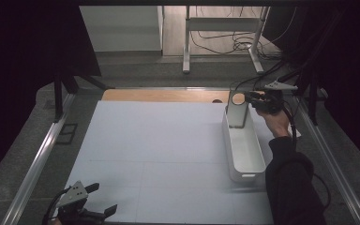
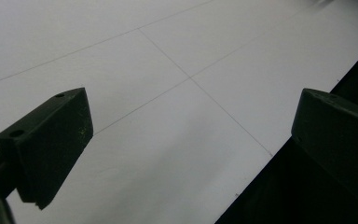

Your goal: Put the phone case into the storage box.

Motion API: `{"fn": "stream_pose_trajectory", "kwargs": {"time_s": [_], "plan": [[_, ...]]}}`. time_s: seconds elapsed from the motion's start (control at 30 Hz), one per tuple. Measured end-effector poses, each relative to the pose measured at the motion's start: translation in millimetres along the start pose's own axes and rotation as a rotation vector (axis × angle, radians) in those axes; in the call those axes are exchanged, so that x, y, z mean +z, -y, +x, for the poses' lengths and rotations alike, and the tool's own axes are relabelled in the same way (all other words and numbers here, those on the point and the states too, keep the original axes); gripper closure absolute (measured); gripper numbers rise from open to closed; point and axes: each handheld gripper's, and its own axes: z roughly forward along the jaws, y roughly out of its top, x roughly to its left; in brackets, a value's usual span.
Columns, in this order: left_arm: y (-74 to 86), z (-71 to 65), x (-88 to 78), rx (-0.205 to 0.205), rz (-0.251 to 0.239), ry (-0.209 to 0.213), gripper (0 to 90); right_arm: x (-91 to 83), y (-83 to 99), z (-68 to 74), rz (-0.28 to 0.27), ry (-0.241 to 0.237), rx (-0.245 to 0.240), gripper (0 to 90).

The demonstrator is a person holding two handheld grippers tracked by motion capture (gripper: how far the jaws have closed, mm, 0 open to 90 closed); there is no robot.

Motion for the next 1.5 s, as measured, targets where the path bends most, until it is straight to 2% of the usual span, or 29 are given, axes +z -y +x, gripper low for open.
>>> {"fn": "stream_pose_trajectory", "kwargs": {"time_s": [0.3,0.5,0.67,0.8,0.97,1.17,1.5], "plan": [[0.6,0.1,-2.1,-0.006,-0.015,-0.024,0.0,-8.2,-0.8,3.4,0.033,-0.032,0.058,44.9],[0.8,0.4,-2.4,-0.01,-0.015,-0.028,0.0,-13.7,-2.5,9.5,0.049,-0.007,0.05,38.9],[0.9,0.7,-2.5,-0.011,-0.017,-0.026,0.0,-19.1,-1.6,14.0,0.073,0.002,0.063,34.9],[0.9,1.1,-2.4,-0.022,-0.014,-0.036,0.0,-25.3,-1.6,17.7,0.08,-0.005,0.074,31.1],[0.9,1.5,-2.4,-0.025,-0.013,-0.036,0.0,-31.0,-1.9,22.4,0.088,-0.007,0.059,28.0],[0.6,1.0,-1.7,-0.024,-0.008,-0.041,0.0,-41.8,-3.3,33.9,0.107,-0.018,0.064,22.9],[0.4,0.5,-1.2,-0.02,-0.004,-0.042,0.0,-57.9,-1.7,48.8,0.146,-0.041,0.06,20.5]]}}
